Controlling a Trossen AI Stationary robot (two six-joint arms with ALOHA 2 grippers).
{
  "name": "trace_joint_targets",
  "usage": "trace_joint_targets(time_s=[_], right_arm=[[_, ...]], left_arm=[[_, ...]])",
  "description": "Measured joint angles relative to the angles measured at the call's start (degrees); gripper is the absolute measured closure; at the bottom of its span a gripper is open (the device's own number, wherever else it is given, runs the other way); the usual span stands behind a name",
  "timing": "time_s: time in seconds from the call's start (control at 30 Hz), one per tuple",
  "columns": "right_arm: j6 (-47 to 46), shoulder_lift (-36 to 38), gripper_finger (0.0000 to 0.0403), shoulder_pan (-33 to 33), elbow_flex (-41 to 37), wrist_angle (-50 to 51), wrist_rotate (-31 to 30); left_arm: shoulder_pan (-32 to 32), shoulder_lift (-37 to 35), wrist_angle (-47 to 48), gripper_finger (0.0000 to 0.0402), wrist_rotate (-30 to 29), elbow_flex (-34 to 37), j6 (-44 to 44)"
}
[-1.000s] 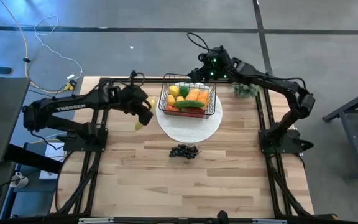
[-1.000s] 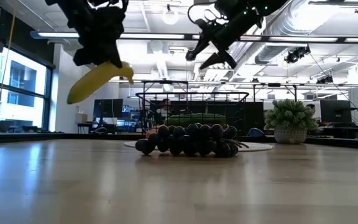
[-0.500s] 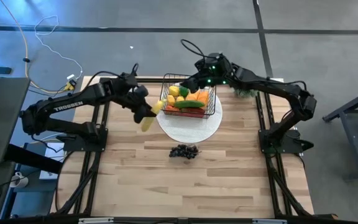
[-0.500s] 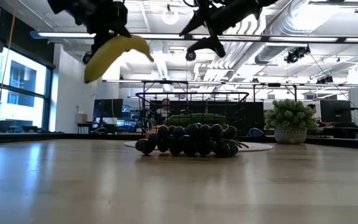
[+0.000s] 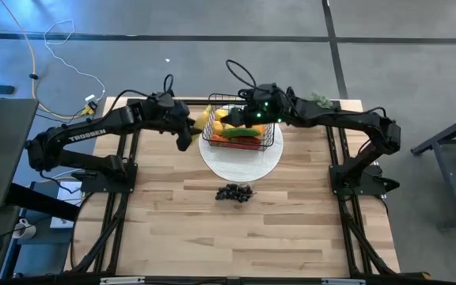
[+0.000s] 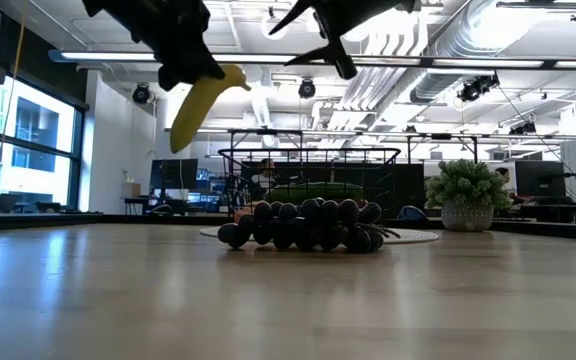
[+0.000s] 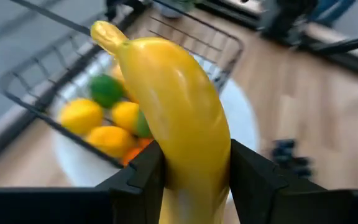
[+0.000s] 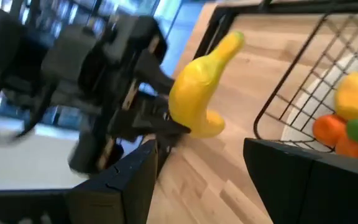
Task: Build produce basket
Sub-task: Put the banana into the mesh basket
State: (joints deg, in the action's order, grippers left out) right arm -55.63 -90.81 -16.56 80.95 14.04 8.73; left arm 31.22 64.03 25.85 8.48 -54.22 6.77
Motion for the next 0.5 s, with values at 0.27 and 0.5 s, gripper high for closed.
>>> trace_joint_targets(time_s=[0.27,0.5], right_arm=[[-8.7,-0.9,0.0183,4.7,0.0,-0.2,-15.9],[-12.9,-4.2,0.0183,7.3,0.0,-5.6,-22.8]], left_arm=[[-4.8,0.0,0.0,0.0268,-16.6,0.0,-12.5],[-8.5,0.4,-0.4,0.0268,-29.2,0.0,-25.0]])
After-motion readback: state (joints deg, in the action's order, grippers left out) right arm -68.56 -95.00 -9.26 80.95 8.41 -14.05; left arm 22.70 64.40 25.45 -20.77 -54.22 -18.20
